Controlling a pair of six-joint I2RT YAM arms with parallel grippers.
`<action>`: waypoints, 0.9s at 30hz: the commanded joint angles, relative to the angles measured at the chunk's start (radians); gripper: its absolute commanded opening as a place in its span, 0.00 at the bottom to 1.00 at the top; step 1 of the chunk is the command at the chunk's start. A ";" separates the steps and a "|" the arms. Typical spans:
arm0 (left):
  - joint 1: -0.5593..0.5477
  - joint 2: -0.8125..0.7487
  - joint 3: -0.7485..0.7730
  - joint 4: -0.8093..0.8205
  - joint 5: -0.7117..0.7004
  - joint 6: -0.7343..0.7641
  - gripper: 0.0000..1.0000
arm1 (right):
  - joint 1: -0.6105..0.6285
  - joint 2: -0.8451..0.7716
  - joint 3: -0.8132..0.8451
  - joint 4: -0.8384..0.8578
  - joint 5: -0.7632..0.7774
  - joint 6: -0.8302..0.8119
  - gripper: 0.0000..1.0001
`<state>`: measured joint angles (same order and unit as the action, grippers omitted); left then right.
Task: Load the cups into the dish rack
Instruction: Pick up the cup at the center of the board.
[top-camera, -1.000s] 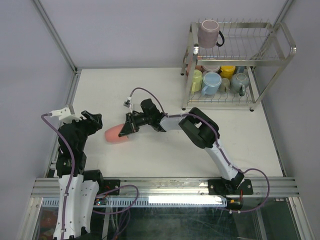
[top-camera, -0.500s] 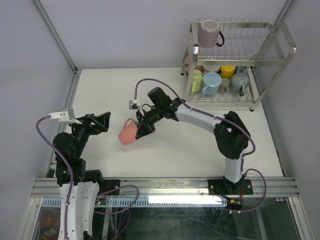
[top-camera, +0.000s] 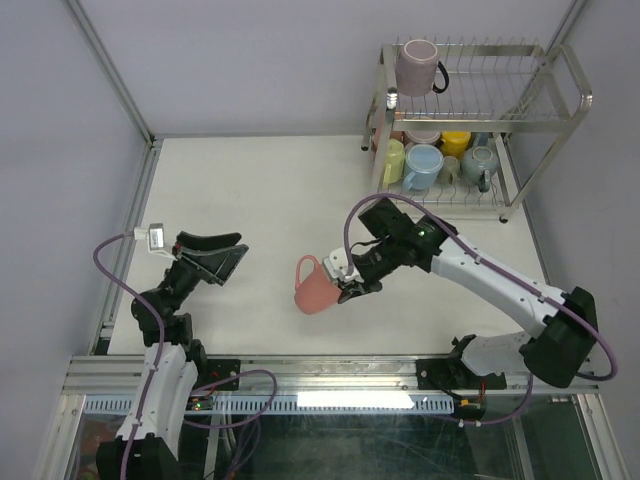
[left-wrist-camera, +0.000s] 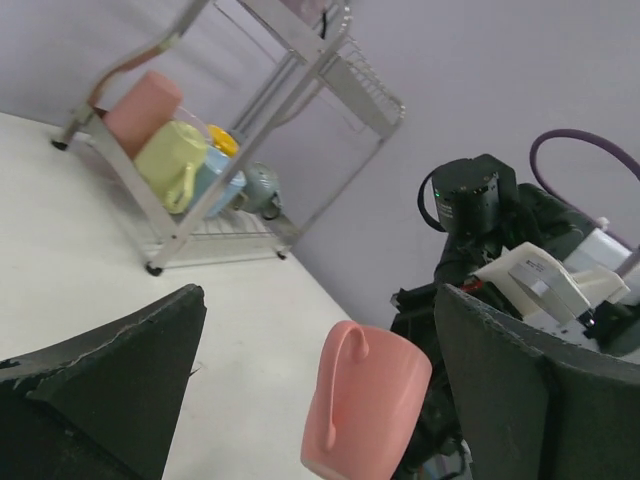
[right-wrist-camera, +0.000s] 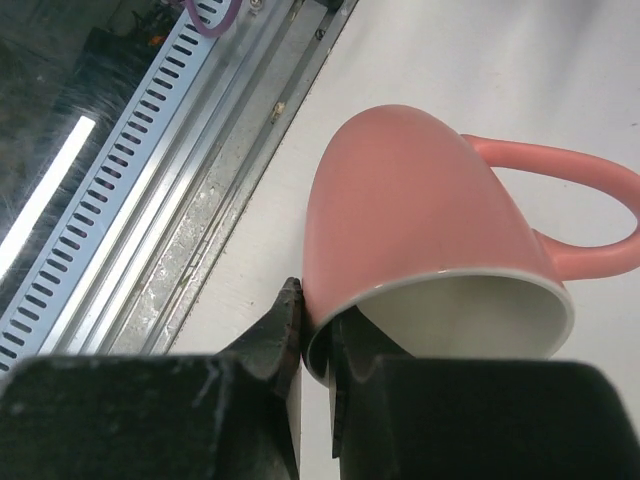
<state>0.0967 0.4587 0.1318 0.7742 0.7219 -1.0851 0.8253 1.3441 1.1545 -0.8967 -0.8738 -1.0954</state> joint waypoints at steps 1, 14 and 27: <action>-0.043 0.035 -0.051 0.463 0.016 -0.194 0.95 | -0.028 -0.119 0.036 0.032 -0.050 -0.131 0.00; -0.445 0.198 -0.029 0.369 -0.174 0.085 0.84 | -0.232 -0.178 0.049 0.022 -0.373 -0.104 0.00; -0.735 0.576 0.110 0.543 -0.421 0.151 0.76 | -0.296 -0.198 0.001 0.002 -0.459 -0.138 0.00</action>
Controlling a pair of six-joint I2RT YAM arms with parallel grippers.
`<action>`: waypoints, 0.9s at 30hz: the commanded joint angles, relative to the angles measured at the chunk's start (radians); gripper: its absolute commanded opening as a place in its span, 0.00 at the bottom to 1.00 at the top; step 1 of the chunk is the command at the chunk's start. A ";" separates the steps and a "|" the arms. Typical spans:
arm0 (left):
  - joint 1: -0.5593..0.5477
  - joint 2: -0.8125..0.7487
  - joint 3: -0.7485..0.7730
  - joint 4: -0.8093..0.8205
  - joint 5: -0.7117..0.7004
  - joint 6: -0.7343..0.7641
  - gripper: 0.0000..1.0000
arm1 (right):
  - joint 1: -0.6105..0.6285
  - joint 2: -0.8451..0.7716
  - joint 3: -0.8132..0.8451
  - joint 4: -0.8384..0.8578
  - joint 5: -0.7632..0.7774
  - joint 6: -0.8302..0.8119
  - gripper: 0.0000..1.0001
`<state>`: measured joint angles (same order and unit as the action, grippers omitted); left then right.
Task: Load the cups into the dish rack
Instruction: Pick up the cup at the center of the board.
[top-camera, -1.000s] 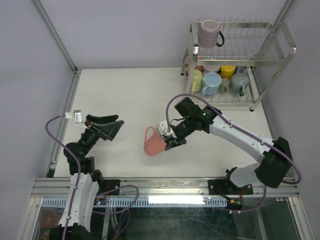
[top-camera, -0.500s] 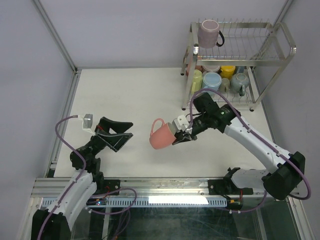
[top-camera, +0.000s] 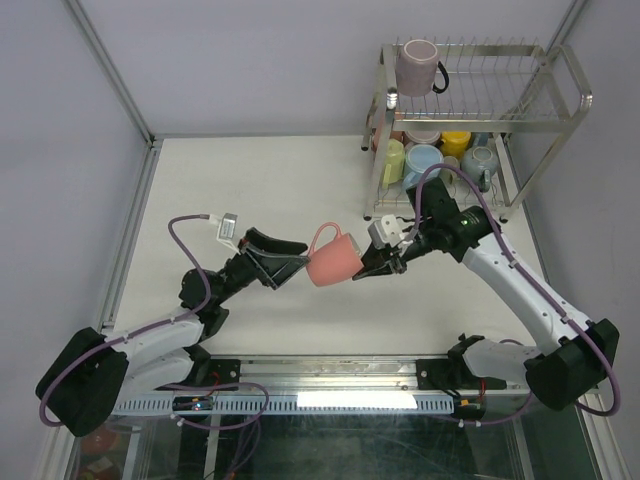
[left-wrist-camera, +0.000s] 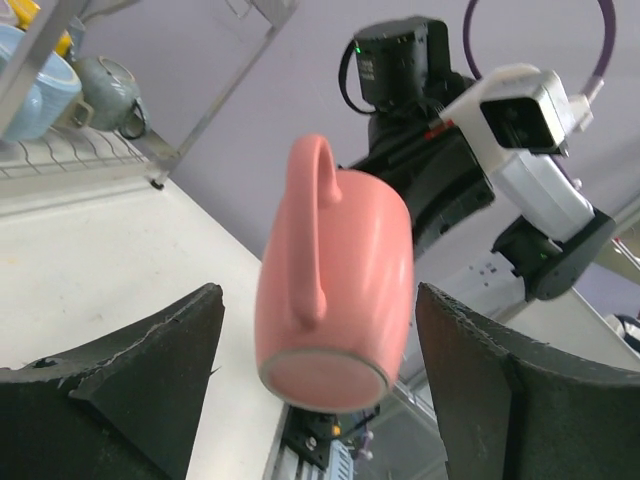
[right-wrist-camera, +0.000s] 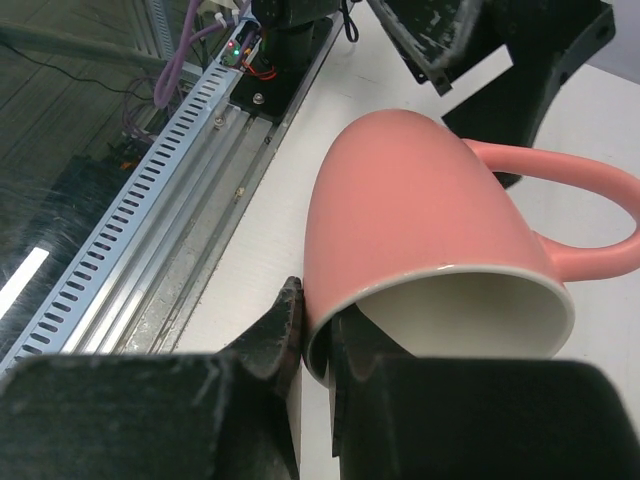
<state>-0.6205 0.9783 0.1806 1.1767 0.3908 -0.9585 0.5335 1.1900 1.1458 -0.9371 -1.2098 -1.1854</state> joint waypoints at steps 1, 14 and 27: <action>-0.024 0.080 0.074 0.146 -0.089 0.024 0.73 | -0.004 -0.043 0.009 0.040 -0.127 -0.053 0.00; -0.074 0.270 0.147 0.315 0.025 -0.017 0.37 | -0.018 -0.042 0.007 0.039 -0.139 -0.056 0.00; -0.067 0.129 0.184 0.016 0.060 0.216 0.00 | -0.023 -0.037 -0.016 0.044 -0.055 -0.024 0.55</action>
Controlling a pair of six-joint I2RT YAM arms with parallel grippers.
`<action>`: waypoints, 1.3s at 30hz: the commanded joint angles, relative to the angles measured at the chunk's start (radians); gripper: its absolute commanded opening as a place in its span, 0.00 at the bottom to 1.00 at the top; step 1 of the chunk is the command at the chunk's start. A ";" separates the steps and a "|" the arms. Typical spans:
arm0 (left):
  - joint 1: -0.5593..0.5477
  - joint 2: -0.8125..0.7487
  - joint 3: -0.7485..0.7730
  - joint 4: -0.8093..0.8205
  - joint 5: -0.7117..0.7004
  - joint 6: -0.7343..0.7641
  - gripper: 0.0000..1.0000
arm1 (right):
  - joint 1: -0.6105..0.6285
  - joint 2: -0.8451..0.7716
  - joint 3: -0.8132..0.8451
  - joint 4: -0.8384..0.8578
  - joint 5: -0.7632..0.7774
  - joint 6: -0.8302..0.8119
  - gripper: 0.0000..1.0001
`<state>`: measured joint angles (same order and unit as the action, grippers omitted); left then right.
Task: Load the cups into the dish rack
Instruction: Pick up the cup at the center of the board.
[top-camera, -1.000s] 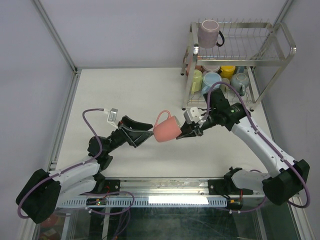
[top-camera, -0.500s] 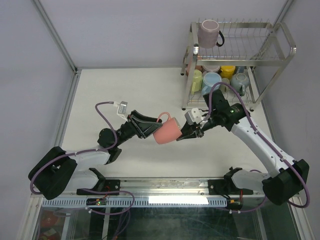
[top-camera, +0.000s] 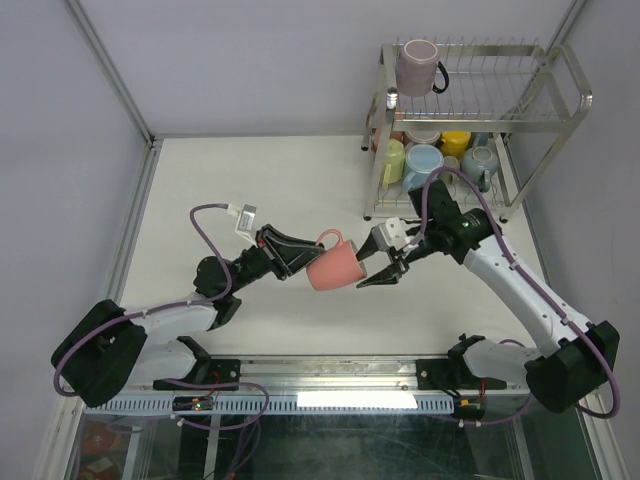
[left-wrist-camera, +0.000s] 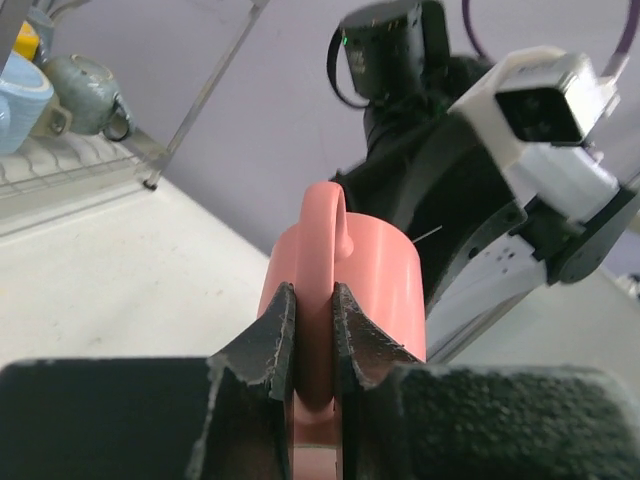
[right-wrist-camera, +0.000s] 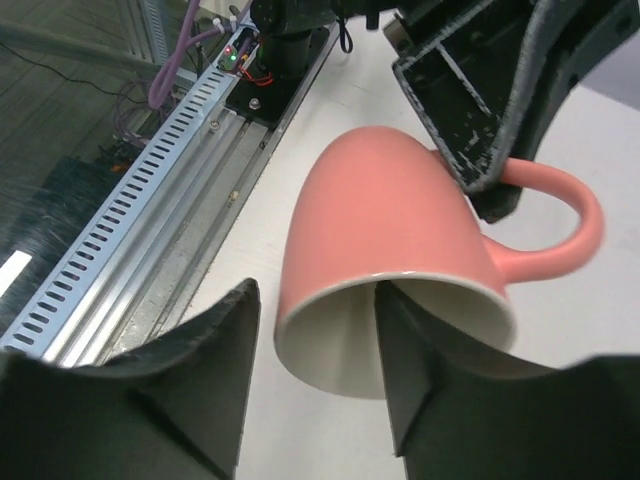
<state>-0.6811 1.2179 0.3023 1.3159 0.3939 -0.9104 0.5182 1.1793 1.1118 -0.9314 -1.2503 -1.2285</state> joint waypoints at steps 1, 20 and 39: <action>-0.001 -0.143 0.076 -0.194 0.061 0.216 0.00 | -0.012 -0.027 0.024 0.026 0.015 0.019 0.60; -0.002 -0.108 0.800 -1.829 0.082 1.199 0.00 | -0.151 -0.009 0.118 0.173 0.119 0.427 0.77; -0.120 0.045 0.975 -1.892 0.094 1.363 0.00 | 0.012 0.120 -0.168 0.823 0.114 0.830 0.75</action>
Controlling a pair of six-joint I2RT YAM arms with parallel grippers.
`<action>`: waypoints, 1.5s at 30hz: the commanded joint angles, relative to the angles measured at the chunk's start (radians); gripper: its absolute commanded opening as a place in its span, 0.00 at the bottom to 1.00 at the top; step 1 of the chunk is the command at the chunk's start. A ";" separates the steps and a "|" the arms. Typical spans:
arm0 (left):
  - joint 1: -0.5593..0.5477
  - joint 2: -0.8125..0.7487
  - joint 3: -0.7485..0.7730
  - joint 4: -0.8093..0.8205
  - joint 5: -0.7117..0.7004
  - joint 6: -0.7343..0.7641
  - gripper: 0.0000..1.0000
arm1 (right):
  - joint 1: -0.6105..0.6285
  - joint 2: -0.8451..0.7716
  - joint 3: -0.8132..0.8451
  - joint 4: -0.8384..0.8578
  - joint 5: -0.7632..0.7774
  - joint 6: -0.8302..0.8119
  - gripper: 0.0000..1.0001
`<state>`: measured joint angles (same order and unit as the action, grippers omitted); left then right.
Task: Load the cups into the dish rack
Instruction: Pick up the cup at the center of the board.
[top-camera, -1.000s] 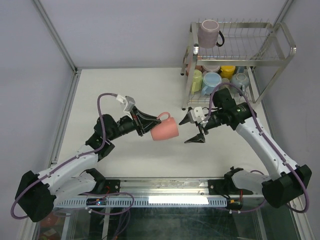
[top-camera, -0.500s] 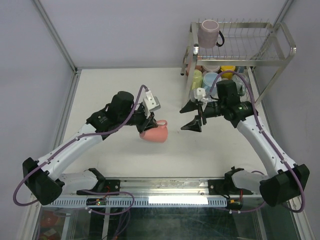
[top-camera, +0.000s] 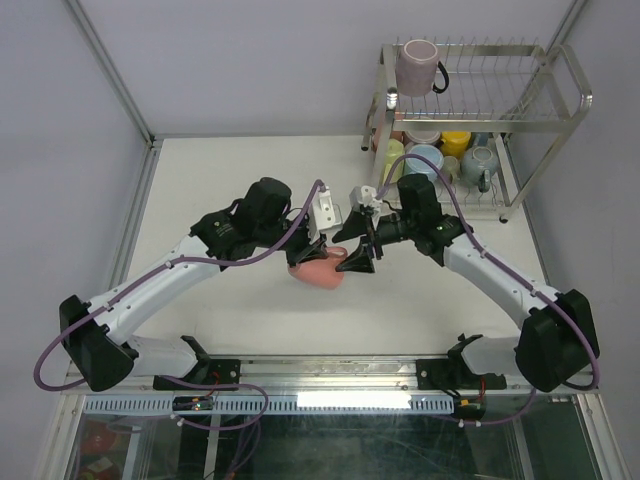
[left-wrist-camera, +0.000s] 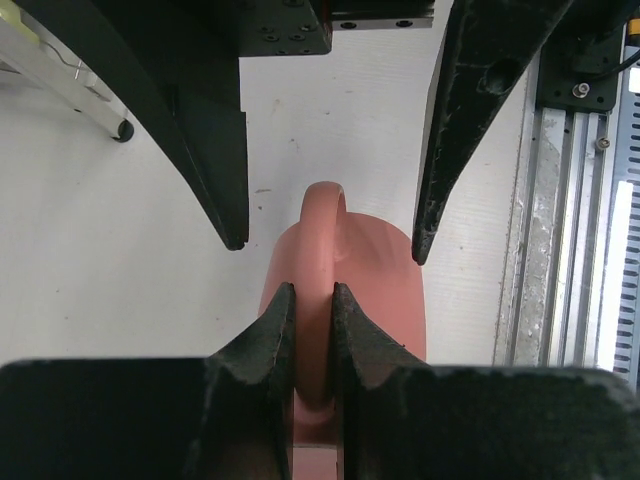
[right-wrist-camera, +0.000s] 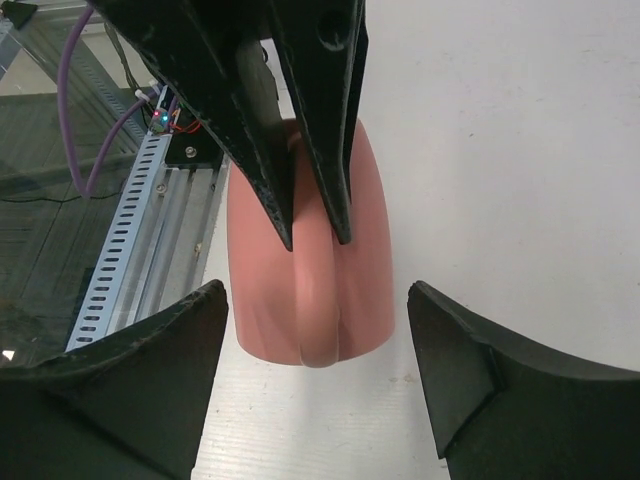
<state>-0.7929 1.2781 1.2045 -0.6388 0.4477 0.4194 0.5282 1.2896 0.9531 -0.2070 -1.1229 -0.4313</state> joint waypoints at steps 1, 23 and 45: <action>-0.009 -0.017 0.073 0.063 0.040 0.033 0.00 | 0.003 0.012 -0.008 0.093 -0.013 0.033 0.75; -0.011 -0.040 0.034 0.104 0.079 0.009 0.00 | 0.003 0.029 0.032 0.009 -0.034 0.133 0.62; -0.010 -0.210 -0.169 0.481 -0.025 -0.246 0.58 | -0.076 -0.002 0.029 0.054 -0.164 0.221 0.00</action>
<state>-0.7933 1.2118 1.1172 -0.4717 0.4686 0.3256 0.4885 1.3529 0.9642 -0.2455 -1.2118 -0.2806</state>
